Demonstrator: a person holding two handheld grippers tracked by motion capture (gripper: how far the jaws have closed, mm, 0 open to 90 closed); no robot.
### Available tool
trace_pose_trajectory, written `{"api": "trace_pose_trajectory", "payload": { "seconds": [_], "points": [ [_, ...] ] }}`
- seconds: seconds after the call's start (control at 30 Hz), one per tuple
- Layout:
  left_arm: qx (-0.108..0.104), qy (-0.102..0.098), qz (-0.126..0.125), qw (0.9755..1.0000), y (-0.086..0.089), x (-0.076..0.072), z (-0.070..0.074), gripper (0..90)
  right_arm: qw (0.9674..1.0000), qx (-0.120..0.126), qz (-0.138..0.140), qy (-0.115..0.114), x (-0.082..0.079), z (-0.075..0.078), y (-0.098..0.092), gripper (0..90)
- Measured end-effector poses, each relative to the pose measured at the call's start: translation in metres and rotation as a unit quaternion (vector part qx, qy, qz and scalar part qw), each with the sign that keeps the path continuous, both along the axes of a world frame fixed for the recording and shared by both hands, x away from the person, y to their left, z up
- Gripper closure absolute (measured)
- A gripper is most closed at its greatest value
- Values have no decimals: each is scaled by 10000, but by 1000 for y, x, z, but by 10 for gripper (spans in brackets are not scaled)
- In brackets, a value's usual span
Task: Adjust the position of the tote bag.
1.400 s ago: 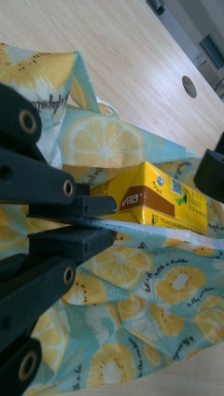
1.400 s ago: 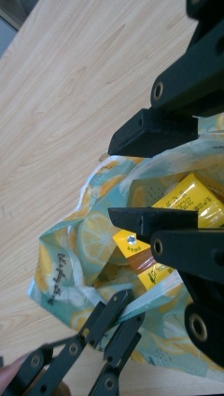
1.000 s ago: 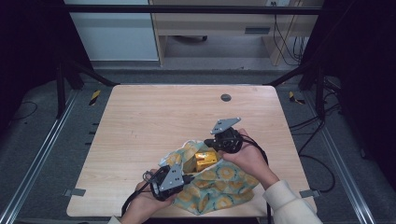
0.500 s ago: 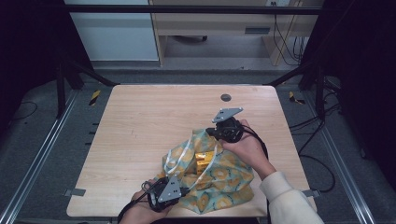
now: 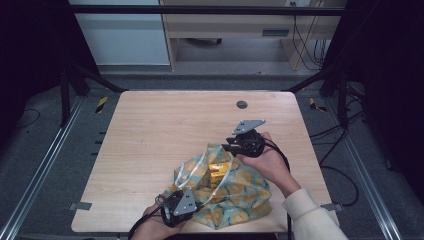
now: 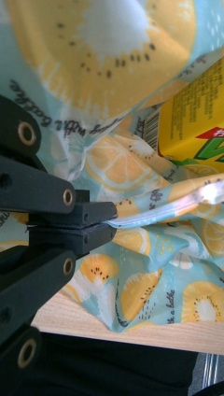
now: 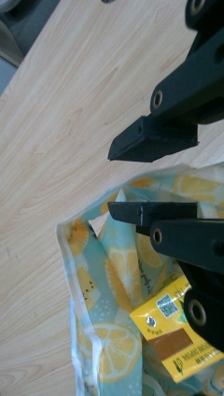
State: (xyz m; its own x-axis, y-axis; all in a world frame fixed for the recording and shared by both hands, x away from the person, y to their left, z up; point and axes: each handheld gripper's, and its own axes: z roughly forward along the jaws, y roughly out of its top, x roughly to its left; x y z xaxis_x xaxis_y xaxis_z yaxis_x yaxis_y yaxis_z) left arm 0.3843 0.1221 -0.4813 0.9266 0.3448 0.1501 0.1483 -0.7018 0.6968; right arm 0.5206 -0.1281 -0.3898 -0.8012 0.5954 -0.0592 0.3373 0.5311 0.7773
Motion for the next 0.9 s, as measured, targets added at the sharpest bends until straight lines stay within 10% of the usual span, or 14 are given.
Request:
{"api": "trace_pose_trajectory", "payload": {
  "seconds": [0.6,0.9],
  "points": [
    [2,43,51,10000,-2,3,-4,898,9973,65,-188,700,-12,-17,-23,563],
    [3,44,76,10000,-2,3,-5,898,9983,-15,-71,573,-17,-14,-23,891]
  ]
}}
